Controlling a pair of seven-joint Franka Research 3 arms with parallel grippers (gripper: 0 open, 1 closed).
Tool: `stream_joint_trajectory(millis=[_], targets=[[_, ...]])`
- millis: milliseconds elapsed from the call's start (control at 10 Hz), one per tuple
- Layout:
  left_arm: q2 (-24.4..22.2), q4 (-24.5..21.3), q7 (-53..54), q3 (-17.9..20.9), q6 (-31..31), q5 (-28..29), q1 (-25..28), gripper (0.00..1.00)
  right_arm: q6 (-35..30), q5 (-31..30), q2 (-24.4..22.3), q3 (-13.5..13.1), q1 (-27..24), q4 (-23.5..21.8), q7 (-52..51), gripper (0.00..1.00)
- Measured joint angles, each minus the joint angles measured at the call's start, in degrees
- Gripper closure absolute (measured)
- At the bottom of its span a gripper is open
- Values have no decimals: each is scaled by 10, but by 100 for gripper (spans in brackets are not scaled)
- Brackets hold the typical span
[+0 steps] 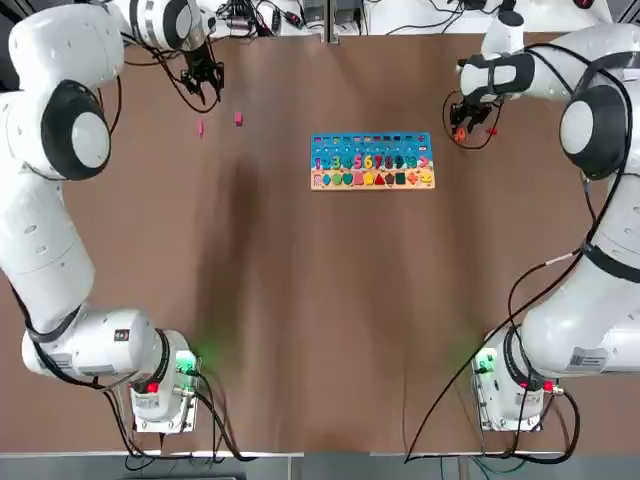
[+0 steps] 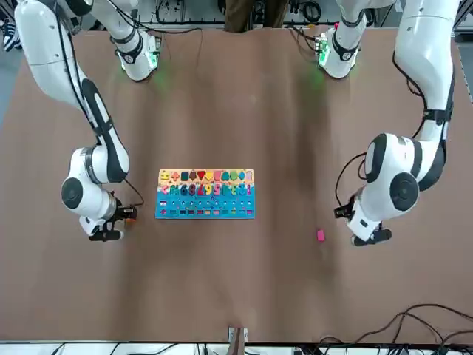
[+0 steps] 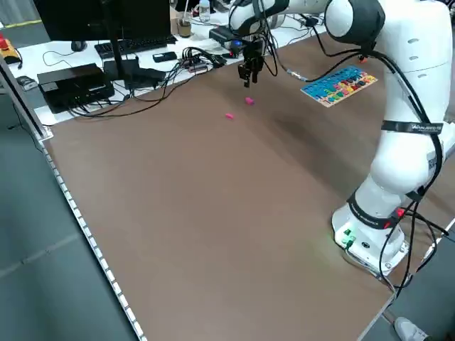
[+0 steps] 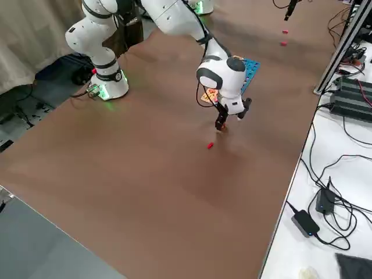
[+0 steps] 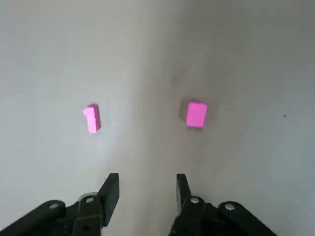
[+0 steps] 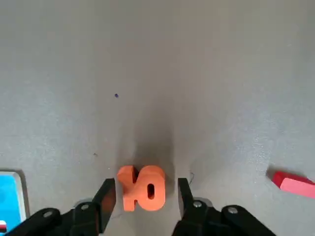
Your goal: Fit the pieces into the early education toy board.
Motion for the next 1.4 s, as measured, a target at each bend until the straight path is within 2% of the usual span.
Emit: stream_joint_trajectory(millis=[500, 800, 1100, 1400], targets=[[72, 45, -3, -2, 6, 3, -32, 45, 1, 0, 0, 1, 1, 0, -1, 42], [82, 54, -3, -1, 7, 26, -30, 45, 1, 0, 0, 1, 1, 0, -1, 42], [83, 55, 2, -1, 11, 34, -29, 37, 2, 0, 0, 1, 1, 0, -1, 42], [92, 55, 8, -1, 32, 35, -30, 40, 2, 0, 0, 1, 1, 0, -1, 42]])
